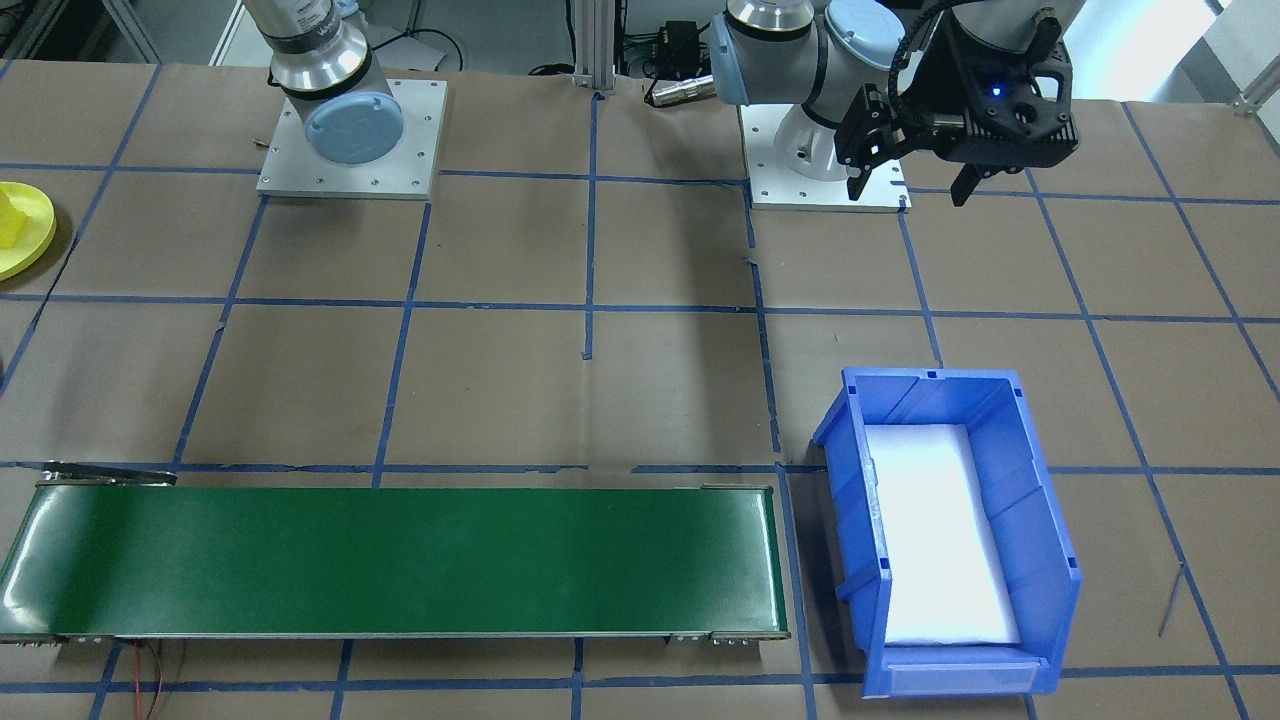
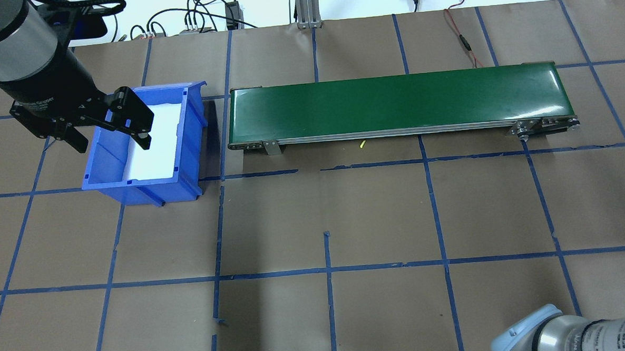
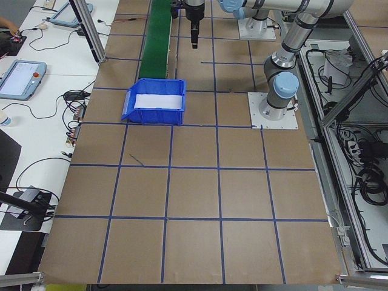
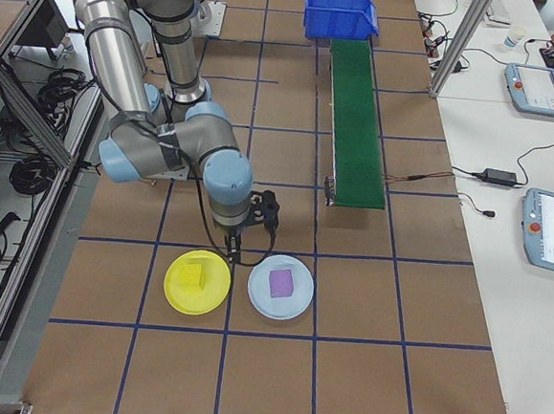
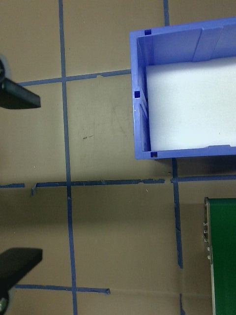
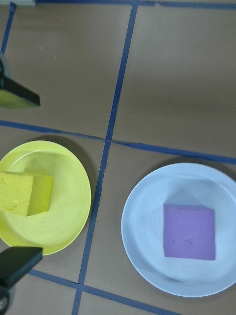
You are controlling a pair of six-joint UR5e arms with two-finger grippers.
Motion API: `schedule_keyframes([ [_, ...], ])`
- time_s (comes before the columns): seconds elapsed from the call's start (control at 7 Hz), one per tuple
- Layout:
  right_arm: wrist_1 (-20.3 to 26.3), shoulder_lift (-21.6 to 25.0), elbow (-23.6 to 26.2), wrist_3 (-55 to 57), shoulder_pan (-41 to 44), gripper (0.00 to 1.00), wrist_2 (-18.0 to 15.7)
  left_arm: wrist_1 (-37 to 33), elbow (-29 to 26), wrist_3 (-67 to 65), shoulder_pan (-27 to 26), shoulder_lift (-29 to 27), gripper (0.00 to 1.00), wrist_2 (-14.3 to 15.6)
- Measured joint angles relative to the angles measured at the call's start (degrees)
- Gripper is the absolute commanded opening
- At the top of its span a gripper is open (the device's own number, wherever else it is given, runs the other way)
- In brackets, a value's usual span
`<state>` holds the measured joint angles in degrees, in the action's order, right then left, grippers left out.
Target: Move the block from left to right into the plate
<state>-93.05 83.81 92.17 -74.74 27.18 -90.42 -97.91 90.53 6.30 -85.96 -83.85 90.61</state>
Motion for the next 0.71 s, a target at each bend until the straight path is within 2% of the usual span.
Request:
schedule_keyframes([
  [0.14,4.5,2.3,-2.1,4.4,4.2,0.95,0.0,0.0,0.0,0.0,0.0,0.0,1.00,0.0],
  [0.43,11.8,7.2,-3.1,18.7,15.1,0.93,-0.2,0.0,0.0,0.0,0.0,0.1,1.00,0.0],
  [0.57,13.2,8.8,-3.2,26.9,21.6,0.91,-0.2,0.0,0.0,0.0,0.0,0.1,1.00,0.0],
  [0.71,13.7,9.5,-3.7,35.7,28.6,0.94,-0.1,0.0,0.0,0.0,0.0,0.1,1.00,0.0],
])
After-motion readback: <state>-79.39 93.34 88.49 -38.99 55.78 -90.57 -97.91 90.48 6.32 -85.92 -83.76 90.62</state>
